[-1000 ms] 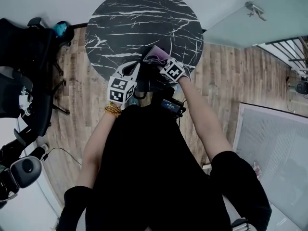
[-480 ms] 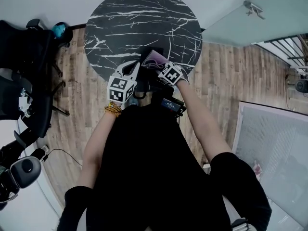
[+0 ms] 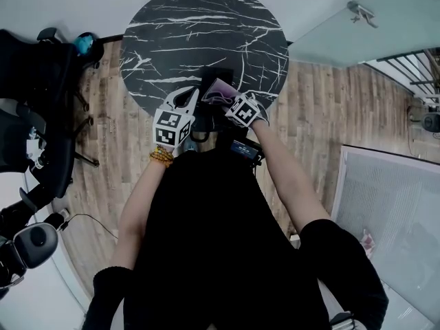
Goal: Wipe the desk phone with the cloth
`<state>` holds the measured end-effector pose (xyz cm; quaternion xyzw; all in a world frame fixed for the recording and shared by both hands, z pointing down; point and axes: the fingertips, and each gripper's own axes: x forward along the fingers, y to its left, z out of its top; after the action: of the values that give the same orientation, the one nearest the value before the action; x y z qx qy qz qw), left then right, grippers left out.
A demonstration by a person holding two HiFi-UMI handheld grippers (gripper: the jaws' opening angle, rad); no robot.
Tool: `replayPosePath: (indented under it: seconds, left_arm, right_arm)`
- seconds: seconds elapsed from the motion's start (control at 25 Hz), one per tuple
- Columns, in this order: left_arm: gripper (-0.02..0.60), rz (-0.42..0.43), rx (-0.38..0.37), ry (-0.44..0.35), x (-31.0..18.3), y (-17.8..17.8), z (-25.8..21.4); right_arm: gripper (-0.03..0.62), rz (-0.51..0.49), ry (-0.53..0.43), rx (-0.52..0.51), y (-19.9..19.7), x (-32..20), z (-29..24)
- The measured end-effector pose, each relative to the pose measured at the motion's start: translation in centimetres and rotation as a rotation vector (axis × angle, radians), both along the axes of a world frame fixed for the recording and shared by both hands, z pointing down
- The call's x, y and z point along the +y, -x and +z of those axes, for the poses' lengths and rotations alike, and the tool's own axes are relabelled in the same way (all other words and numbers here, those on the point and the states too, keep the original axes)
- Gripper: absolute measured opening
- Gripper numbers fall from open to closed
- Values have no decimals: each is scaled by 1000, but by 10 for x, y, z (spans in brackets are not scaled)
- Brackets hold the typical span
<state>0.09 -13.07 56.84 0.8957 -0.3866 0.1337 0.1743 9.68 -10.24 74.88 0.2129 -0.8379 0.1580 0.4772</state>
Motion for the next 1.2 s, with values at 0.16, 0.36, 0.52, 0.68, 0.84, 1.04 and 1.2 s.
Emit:
replayPosePath:
  seconds: [0.16,0.36,0.52,0.68,0.84,1.04,1.2]
  left_arm:
    - [14,-1,-1,1,-1,1,1]
    - [14,1,-1,3,-3,1,1]
    - [14,6,-2,4,-4,1,2]
    - [14,7,-3,8,-5,1,4]
    - [14,5,-4,13,-5,3,5]
    - [14,3,-8,21,-4,5,9]
    - [14,8,-10,25,-2,4,10]
  right_arm:
    - [54,-4,-4,-14,2,3,3]
    - [54,11,19,-15,1,9,5]
    - [54,11,36,-33,4,15,10]
    - [54,2,70,-25,2,20,11]
    - [54,-5,89,-47,6,22,4]
    - [54,-11,109,-53,6,27,9]
    - [54,-21,121,-56,7,31,9]
